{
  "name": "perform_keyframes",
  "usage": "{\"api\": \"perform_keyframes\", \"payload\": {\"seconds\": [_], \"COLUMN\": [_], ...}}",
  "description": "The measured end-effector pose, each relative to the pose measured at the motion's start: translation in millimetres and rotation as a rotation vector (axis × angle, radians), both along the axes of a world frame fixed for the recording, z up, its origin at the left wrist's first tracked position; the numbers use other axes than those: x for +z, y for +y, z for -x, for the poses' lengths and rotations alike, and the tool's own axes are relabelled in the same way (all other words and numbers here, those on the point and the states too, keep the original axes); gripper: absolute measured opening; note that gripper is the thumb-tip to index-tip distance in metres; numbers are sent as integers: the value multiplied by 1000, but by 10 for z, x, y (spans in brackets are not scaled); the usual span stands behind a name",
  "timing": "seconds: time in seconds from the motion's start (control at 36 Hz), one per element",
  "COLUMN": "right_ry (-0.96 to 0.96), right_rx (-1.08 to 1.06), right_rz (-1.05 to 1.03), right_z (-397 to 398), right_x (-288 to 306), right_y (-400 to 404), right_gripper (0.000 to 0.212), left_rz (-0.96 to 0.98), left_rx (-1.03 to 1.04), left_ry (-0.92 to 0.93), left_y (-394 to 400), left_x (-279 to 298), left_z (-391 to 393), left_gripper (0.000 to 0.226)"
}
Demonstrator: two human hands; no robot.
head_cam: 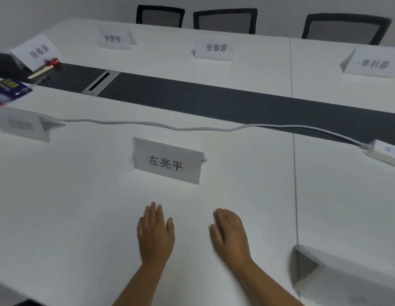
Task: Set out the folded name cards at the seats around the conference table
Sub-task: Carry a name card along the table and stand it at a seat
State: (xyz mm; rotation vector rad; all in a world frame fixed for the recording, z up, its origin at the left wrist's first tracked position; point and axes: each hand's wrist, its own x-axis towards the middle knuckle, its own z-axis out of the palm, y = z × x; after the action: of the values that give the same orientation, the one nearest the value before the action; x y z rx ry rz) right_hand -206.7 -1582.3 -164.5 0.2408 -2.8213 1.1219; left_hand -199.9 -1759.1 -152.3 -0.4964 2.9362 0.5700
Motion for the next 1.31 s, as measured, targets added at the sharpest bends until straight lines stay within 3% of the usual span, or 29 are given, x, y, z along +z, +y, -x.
{"api": "perform_keyframes", "payload": {"seconds": [0.11, 0.22, 0.39, 0.56, 0.61, 0.75, 0.89, 1.08, 1.19, 1.31], "right_ry": [-68, -156, -142, -63, -115, -256, -289, -183, -128, -69], "right_rx": [19, -82, -428, -822, -859, -715, -639, -712, -798, -904], "right_rz": [-1, 115, 214, 266, 312, 406, 463, 429, 420, 421], "right_z": [-543, -1059, -1729, -2028, -2027, -1845, -1654, -1766, -2017, -2373], "right_x": [27, 185, 556, 785, 805, 759, 787, 872, 1007, 1192], "right_y": [264, 673, 1587, 2430, 2639, 2823, 2879, 2910, 3037, 3284], "right_gripper": [39, 49, 37, 41, 50, 64, 57, 41, 36, 35], "left_rz": [77, 33, -392, -725, -722, -717, -717, -659, -704, -712], "left_rx": [-95, -209, -359, -409, -392, -298, -267, -220, -272, -415], "left_ry": [-128, -177, -64, -130, -107, -27, 6, 94, 181, 123], "left_y": [209, 566, 1232, 1993, 2185, 2316, 2450, 2569, 2753, 3089], "left_x": [23, 221, 478, 656, 657, 661, 766, 871, 840, 996], "left_z": [-394, -667, -835, -941, -987, -1013, -951, -1011, -1044, -1224], "left_gripper": [65, 49, 56, 66, 66, 59, 53, 34, 33, 30]}}
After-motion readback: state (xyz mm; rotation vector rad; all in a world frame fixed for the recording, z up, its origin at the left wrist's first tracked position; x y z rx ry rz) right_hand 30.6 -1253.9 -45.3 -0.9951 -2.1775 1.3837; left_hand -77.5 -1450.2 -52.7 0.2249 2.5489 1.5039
